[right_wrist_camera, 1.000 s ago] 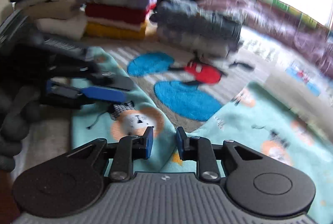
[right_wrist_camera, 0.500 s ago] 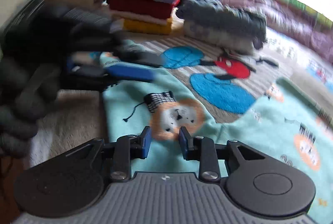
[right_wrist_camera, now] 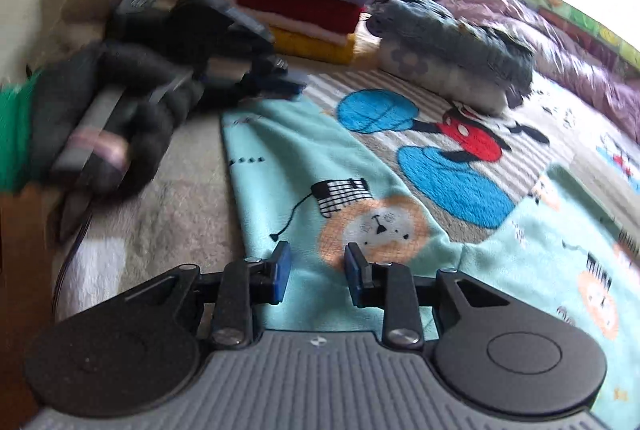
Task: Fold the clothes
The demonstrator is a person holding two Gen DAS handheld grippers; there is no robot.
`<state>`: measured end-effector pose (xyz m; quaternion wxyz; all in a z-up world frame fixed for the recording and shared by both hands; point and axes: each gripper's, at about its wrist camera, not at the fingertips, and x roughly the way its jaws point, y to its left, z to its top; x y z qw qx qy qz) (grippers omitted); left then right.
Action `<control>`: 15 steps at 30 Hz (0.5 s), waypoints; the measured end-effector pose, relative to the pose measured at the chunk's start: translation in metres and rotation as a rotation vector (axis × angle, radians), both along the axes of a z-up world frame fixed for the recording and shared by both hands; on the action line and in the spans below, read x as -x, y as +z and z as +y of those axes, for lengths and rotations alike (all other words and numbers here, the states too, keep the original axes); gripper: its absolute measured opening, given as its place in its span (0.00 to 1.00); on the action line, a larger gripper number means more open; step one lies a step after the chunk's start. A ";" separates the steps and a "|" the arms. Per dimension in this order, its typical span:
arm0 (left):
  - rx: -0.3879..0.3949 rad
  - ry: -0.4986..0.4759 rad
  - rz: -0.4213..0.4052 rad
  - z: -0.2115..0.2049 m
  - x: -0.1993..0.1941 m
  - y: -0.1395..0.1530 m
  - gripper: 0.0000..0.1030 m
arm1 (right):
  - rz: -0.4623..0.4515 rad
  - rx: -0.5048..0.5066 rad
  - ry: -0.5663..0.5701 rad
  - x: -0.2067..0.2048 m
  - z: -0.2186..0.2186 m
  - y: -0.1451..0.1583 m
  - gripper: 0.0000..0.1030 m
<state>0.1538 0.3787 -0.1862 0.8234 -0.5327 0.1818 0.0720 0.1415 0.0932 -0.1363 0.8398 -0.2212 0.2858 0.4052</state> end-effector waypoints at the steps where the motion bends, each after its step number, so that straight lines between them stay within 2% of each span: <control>1: -0.002 0.023 0.012 0.005 0.002 0.000 0.08 | -0.015 0.015 0.006 0.003 0.001 0.000 0.31; 3: 0.003 0.035 0.003 0.008 0.009 0.005 0.08 | -0.044 0.038 0.019 0.009 0.003 0.003 0.30; 6: -0.087 0.001 -0.045 -0.008 0.026 0.027 0.10 | -0.064 0.049 0.060 0.019 0.006 0.004 0.29; 9: -0.131 -0.038 -0.071 -0.028 0.043 0.037 0.24 | -0.043 0.055 0.086 0.023 0.007 0.010 0.28; 12: -0.158 -0.081 -0.068 -0.046 0.059 0.039 0.28 | -0.036 0.055 0.129 0.035 0.001 0.020 0.29; 15: -0.170 -0.117 -0.047 -0.063 0.080 0.038 0.43 | -0.039 0.049 0.121 0.053 -0.017 0.028 0.30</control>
